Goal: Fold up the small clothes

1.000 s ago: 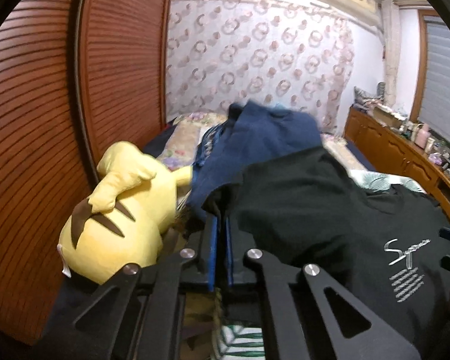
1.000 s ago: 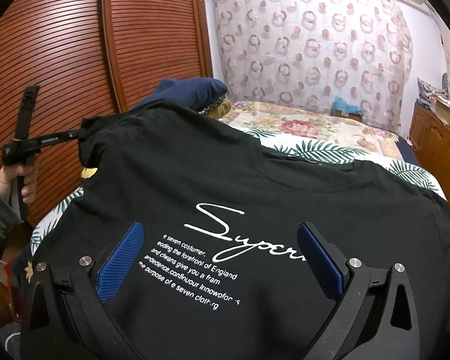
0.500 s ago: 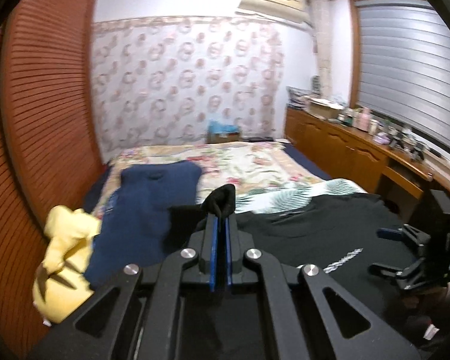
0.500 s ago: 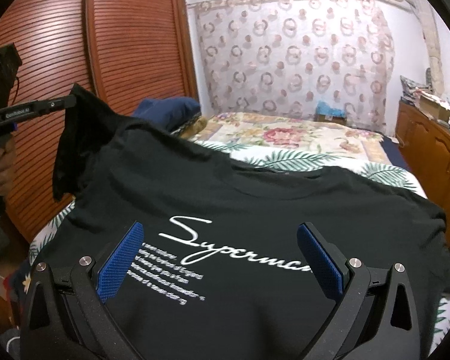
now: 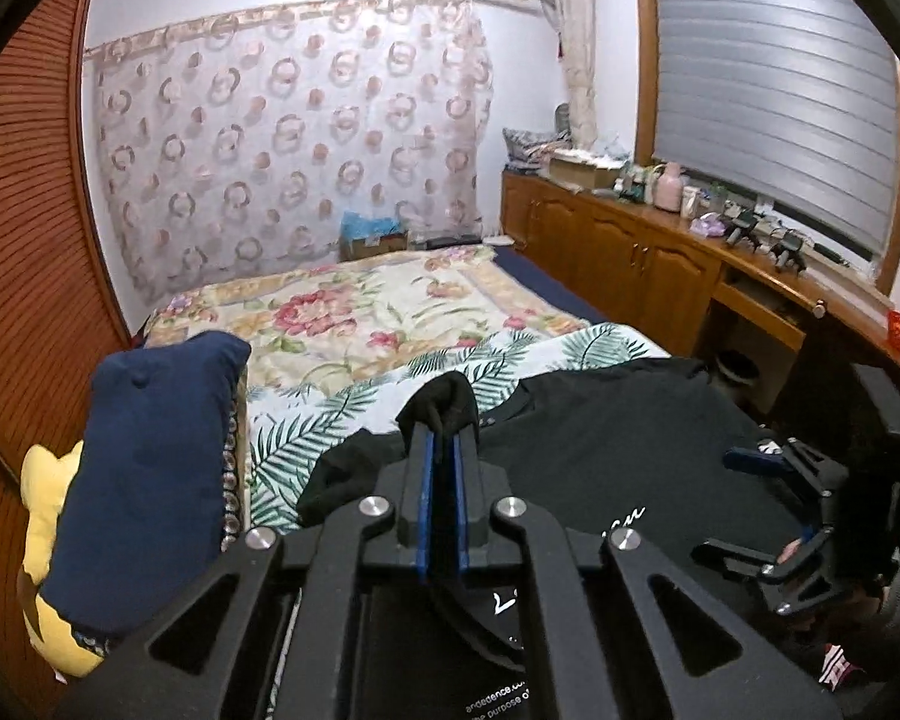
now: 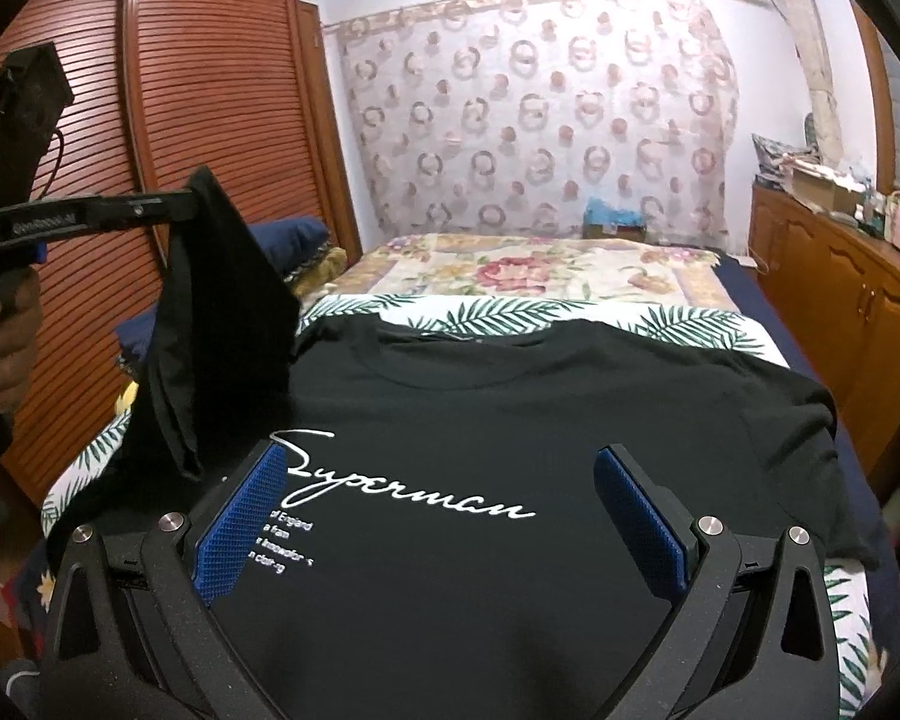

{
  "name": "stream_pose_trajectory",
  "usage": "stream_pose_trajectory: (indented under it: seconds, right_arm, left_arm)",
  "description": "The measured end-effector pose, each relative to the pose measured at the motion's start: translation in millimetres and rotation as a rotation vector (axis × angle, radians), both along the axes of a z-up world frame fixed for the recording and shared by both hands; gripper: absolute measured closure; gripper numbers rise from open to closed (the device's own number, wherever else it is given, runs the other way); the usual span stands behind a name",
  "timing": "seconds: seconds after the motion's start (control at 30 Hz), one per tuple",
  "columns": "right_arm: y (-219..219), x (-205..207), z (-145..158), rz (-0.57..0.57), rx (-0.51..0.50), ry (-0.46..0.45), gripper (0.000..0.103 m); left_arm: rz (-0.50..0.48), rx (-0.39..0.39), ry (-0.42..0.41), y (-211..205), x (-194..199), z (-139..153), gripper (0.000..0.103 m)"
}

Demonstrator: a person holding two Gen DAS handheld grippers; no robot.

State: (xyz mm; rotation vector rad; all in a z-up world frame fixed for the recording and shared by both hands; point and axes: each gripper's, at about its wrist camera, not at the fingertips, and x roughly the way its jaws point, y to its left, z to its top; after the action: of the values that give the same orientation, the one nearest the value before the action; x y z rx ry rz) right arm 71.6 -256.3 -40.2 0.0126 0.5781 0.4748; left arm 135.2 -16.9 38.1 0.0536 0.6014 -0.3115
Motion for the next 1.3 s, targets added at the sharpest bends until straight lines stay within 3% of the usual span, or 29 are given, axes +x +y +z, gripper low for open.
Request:
stream_pose_trajectory:
  seconds: [0.27,0.4,0.6,0.7,0.77,0.97,1.07,1.3]
  right_arm:
    - [1.9,-0.9,-1.9,0.01,-0.002,0.003,0.0]
    - [8.0,-1.6,-0.9,0.027,-0.004,0.007,0.0]
    - [25.9,5.0,0.4,0.07,-0.012,0.026,0.0]
    - [41.7,9.1,-1.8,0.134,-0.014,0.053,0.008]
    - [55.6,12.9,-5.5,0.192,-0.021,0.081,0.023]
    - [108.0,23.7,-28.5,0.352,-0.089,0.175,0.058]
    - [131.2,27.5,-41.9,0.403,-0.128,0.217,0.067]
    - [154.3,34.2,-56.1,0.427,-0.209,0.241,0.076]
  left_arm:
    - [-0.008,0.024,0.014,-1.7,-11.7,-13.9,0.087]
    - [-0.048,0.0,0.026,-1.4,-20.4,-14.6,0.079]
    - [-0.012,-0.03,0.039,13.3,-35.5,-26.8,0.072]
    - [0.024,-0.035,0.063,28.3,-40.5,-44.8,0.07]
    - [0.044,-0.034,0.081,38.5,-43.6,-56.8,0.069]
    - [0.11,-0.031,0.134,72.3,-57.3,-90.5,0.067]
    - [0.131,-0.037,0.137,84.4,-64.8,-96.6,0.066]
    - [0.155,-0.046,0.124,96.5,-73.7,-96.8,0.064]
